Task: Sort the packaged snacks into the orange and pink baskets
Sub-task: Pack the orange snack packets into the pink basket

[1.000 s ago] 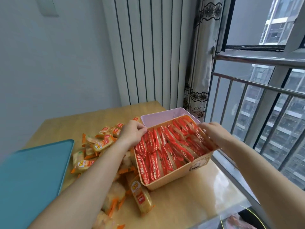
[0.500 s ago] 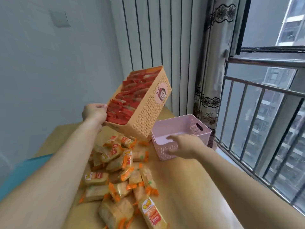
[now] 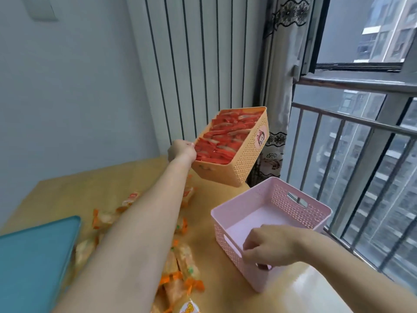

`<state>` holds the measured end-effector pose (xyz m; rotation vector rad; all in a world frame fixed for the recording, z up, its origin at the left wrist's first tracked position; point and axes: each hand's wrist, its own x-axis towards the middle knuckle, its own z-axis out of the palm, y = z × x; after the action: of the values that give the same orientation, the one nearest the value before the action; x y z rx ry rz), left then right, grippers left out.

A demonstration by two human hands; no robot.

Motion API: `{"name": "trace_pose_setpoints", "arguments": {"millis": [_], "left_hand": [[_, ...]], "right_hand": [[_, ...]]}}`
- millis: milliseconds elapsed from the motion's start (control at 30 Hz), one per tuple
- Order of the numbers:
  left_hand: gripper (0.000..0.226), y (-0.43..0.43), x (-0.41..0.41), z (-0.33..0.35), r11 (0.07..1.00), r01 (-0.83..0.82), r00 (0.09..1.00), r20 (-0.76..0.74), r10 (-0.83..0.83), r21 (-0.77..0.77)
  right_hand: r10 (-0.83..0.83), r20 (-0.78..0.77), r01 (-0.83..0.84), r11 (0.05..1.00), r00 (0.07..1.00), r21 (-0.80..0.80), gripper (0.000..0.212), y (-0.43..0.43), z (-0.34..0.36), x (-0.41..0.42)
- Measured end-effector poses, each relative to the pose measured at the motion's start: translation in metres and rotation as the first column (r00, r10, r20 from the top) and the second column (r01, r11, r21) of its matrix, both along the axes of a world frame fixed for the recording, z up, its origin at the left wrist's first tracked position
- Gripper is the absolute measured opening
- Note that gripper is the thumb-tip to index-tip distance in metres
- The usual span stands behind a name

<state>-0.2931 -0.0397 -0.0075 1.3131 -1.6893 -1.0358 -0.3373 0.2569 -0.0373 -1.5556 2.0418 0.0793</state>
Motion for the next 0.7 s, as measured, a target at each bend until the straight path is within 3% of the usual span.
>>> {"name": "trace_pose_setpoints", "arguments": {"millis": [233,500,700], "left_hand": [[0.019,0.003,-0.033,-0.046,0.978,0.207,0.964,0.168,-0.207,0.014],[0.023,-0.018,-0.01,-0.061,0.943,0.327,0.853,0.449,-0.264,-0.066],[0.028,-0.018,0.01,-0.058,0.918,0.396,0.833,0.421,-0.358,-0.004]], "right_hand": [[0.039,0.024,-0.04,0.998,0.999,0.042,0.04,-0.012,0.003,0.006],[0.079,0.058,-0.081,0.996,0.995,0.041,0.039,-0.027,0.003,0.022],[0.028,0.065,-0.032,0.998,0.997,0.058,0.039,-0.036,0.002,0.036]]}}
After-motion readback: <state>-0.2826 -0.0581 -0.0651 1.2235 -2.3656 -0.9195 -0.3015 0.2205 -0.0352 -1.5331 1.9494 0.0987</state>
